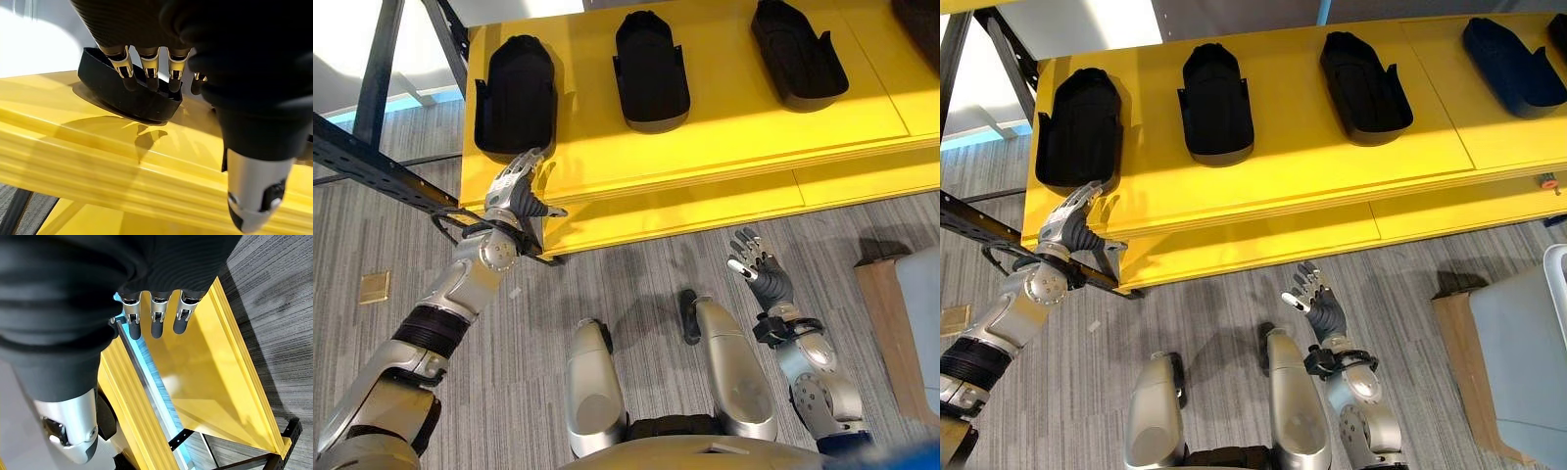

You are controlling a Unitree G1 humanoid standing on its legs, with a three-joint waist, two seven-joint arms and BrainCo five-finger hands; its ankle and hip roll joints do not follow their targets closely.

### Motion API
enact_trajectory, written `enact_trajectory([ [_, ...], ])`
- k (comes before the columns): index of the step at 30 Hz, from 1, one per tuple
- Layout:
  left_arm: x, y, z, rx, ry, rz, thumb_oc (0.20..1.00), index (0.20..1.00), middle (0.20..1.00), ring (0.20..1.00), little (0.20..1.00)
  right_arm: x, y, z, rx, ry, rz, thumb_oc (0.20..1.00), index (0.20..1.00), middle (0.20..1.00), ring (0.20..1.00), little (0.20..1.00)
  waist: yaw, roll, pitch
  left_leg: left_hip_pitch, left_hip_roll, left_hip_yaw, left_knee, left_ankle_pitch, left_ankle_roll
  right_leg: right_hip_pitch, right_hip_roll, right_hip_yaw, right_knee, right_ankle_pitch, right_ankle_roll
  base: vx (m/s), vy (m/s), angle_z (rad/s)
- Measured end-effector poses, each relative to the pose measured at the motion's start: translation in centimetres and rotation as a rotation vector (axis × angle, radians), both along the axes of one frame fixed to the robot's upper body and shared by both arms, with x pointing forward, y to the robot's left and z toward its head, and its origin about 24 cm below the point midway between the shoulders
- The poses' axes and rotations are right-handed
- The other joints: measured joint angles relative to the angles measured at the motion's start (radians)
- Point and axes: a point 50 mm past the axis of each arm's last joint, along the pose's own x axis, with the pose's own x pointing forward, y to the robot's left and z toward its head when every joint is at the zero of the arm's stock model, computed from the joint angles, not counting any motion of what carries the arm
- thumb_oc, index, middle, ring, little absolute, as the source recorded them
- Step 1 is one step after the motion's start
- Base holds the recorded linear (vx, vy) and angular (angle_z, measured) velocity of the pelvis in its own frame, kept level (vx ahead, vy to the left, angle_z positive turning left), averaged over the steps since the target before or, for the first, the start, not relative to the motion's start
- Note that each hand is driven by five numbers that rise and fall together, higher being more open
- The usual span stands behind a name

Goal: Move parts from the plastic box to the shelf.

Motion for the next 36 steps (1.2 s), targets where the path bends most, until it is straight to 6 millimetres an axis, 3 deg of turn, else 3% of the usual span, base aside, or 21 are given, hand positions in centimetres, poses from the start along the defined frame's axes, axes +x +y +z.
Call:
enact_trajectory([
  [22, 0.1, -0.8, -0.9, -0.095, 0.069, -0.035, 1.000, 1.000, 1.000, 1.000, 1.000, -0.1, 0.1, -1.0, 0.026, 0.040, 0.001, 1.000, 1.000, 1.000, 1.000, 1.000, -0.010, 0.003, 0.000, 0.028, 0.002, -0.001, -0.009, 0.002, -0.006, 0.026, 0.002, -0.001, -0.004, 0.003, 0.005, 0.00, 0.000, 0.00],
  [29, 0.2, -1.2, -1.1, -0.197, 0.095, -0.042, 1.000, 1.000, 1.000, 1.000, 1.000, 0.0, 0.6, -1.3, 0.055, 0.052, 0.002, 1.000, 1.000, 1.000, 1.000, 1.000, -0.018, 0.005, 0.000, 0.045, 0.003, 0.001, -0.020, 0.012, -0.012, 0.037, 0.003, -0.002, -0.004, 0.003, 0.005, 0.00, 0.000, 0.00],
  [32, 0.7, -1.5, -0.1, -0.198, 0.065, -0.054, 1.000, 1.000, 1.000, 1.000, 1.000, 0.3, 0.7, -1.1, 0.061, 0.039, 0.013, 1.000, 1.000, 1.000, 1.000, 1.000, -0.018, 0.011, 0.001, 0.045, 0.006, 0.002, -0.024, 0.015, -0.009, 0.035, 0.004, -0.001, 0.001, 0.007, 0.015, 0.00, -0.001, -0.03],
  [34, 1.0, -1.8, 0.8, -0.207, 0.039, -0.067, 1.000, 1.000, 1.000, 1.000, 1.000, -0.1, 0.8, -1.4, 0.066, 0.051, 0.019, 1.000, 1.000, 1.000, 1.000, 1.000, -0.010, 0.011, 0.003, 0.041, 0.006, -0.004, -0.006, 0.009, -0.014, 0.030, 0.001, 0.016, 0.057, -0.019, 0.002, 0.00, 0.001, 0.17],
  [35, 0.9, -1.8, 1.1, -0.209, 0.031, -0.076, 1.000, 1.000, 1.000, 1.000, 1.000, -0.2, 0.8, -1.7, 0.072, 0.062, 0.017, 1.000, 1.000, 1.000, 1.000, 1.000, -0.005, 0.003, 0.000, 0.037, 0.001, -0.013, 0.001, 0.010, -0.021, 0.032, 0.006, 0.011, 0.054, -0.040, -0.037, 0.00, -0.003, 0.12],
  [36, 0.5, -1.8, 1.2, -0.197, 0.029, -0.086, 1.000, 1.000, 1.000, 1.000, 1.000, 0.0, 0.6, -1.6, 0.069, 0.058, 0.011, 1.000, 1.000, 1.000, 1.000, 1.000, 0.002, 0.014, 0.000, 0.026, 0.001, -0.027, 0.040, 0.006, -0.023, 0.026, 0.016, 0.006, 0.037, -0.036, -0.030, 0.00, -0.006, -0.04],
])
